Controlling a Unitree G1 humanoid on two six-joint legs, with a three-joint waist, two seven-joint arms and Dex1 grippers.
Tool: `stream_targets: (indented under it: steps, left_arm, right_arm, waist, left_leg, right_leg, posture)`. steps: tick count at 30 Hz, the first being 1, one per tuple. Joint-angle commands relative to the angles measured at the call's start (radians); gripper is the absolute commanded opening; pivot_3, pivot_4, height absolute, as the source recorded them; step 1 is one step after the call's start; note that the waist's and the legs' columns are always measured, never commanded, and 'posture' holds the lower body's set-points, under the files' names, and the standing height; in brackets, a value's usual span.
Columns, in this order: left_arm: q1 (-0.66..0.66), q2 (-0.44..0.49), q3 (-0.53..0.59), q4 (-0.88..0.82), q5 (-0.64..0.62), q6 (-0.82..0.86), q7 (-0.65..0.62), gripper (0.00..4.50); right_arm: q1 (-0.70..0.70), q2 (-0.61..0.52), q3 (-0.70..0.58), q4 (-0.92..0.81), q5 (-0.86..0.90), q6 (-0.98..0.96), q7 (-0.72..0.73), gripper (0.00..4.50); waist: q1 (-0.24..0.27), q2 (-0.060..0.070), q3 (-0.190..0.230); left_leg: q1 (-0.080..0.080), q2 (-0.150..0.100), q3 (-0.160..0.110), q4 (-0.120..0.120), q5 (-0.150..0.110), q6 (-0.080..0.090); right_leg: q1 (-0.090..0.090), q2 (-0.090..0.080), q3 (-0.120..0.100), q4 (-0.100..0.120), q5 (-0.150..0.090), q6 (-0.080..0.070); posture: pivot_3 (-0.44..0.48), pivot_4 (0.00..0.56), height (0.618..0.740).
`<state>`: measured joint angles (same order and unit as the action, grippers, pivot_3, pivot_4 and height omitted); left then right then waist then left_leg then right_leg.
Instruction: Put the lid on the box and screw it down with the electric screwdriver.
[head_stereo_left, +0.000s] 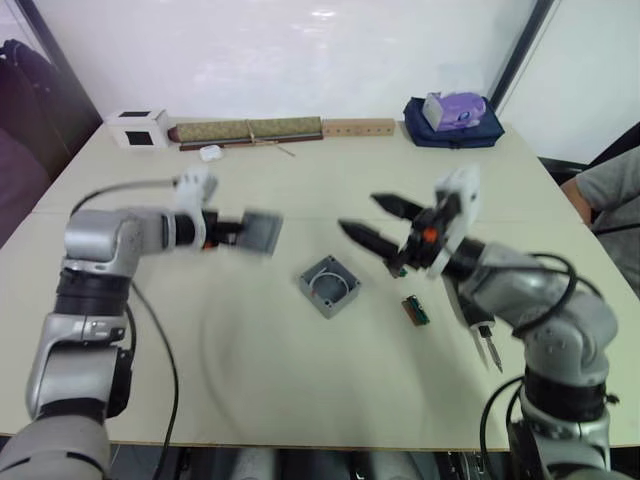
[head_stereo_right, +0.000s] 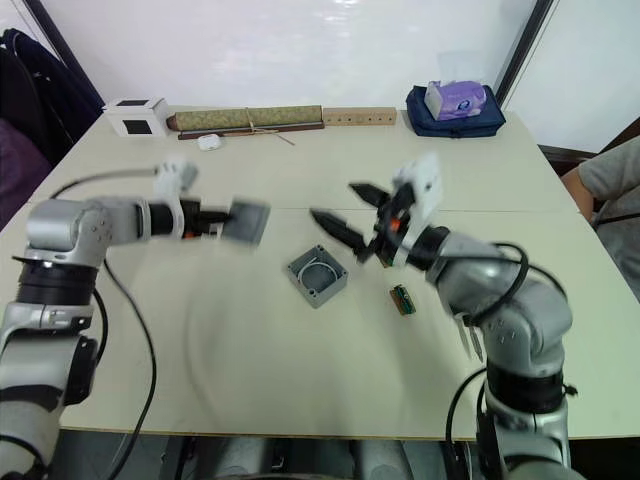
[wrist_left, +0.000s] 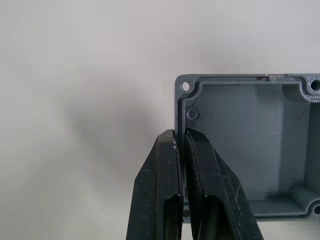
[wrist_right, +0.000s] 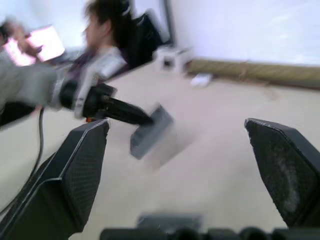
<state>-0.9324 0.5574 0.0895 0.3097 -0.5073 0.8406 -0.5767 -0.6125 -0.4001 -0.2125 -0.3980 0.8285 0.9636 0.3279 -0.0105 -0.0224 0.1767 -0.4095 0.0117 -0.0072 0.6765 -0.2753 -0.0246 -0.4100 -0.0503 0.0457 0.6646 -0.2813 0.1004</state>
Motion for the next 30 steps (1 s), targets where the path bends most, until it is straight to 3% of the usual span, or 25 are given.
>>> stream_targets:
  steps: [1,5,9,16,27,29,30]
  left_arm:
    - [-0.041,-0.088,-0.008,0.049,0.083,-0.296,-0.006,0.03]
    - [-0.082,-0.188,-0.034,0.123,0.151,-0.491,-0.01,0.03]
    - [-0.095,-0.233,-0.049,0.169,0.187,-0.568,-0.024,0.03]
    - [-0.102,-0.306,-0.05,0.153,0.18,-0.582,-0.031,0.03]
    - [-0.098,-0.339,-0.048,0.12,0.173,-0.54,-0.035,0.03]
    - [-0.1,-0.34,-0.045,0.123,0.174,-0.534,-0.03,0.01]
    - [-0.099,-0.34,-0.046,0.126,0.175,-0.534,-0.031,0.0]
  right_arm:
    - [-0.113,0.017,-0.02,0.139,0.004,0.017,-0.039,4.5]
    - [-0.198,0.052,-0.028,0.303,0.026,0.087,-0.075,4.5]
    - [-0.229,0.073,-0.065,0.364,0.064,0.109,-0.072,4.5]
    - [-0.228,0.06,-0.014,0.321,0.02,0.101,-0.067,4.5]
    - [-0.226,0.084,-0.011,0.289,0.006,0.085,-0.102,4.5]
    - [-0.226,0.093,-0.019,0.287,0.0,0.075,-0.118,4.26]
    - [-0.225,0.097,-0.023,0.285,0.0,0.07,-0.123,3.93]
  waist:
    - [-0.003,0.001,-0.001]
    - [-0.004,0.001,-0.001]
    - [-0.005,0.001,-0.001]
    - [-0.006,0.001,-0.001]
    - [-0.007,0.001,-0.001]
    - [-0.007,0.001,-0.001]
    - [-0.007,0.001,-0.001]
  left_leg:
    - [0.0,0.0,0.001,0.0,0.0,0.0]
    - [0.0,0.0,0.002,-0.002,0.0,0.0]
    - [-0.002,0.0,0.003,-0.002,0.0,0.0]
    - [-0.002,0.0,0.003,-0.003,0.0,0.001]
    - [-0.002,0.0,0.002,-0.003,0.0,0.001]
    - [-0.002,0.0,0.002,-0.003,0.0,0.001]
    - [-0.002,0.0,0.002,-0.003,0.0,0.001]
  right_leg:
    - [0.0,0.0,0.001,0.0,0.0,0.0]
    - [-0.001,0.0,0.002,0.0,0.0,0.0]
    - [-0.004,0.001,0.003,0.0,0.0,0.0]
    - [-0.005,0.001,0.003,0.0,0.0,0.0]
    - [-0.005,0.002,0.003,0.0,0.0,0.0]
    - [-0.005,0.002,0.003,0.0,0.0,0.0]
    - [-0.005,0.002,0.003,0.0,0.0,0.0]
  posture:
    - [0.0,0.15,0.74]
    - [0.0,0.15,0.74]
    - [0.0,0.15,0.74]
    - [0.0,0.15,0.74]
    - [0.0,0.15,0.74]
    - [0.0,0.15,0.74]
    - [0.0,0.15,0.74]
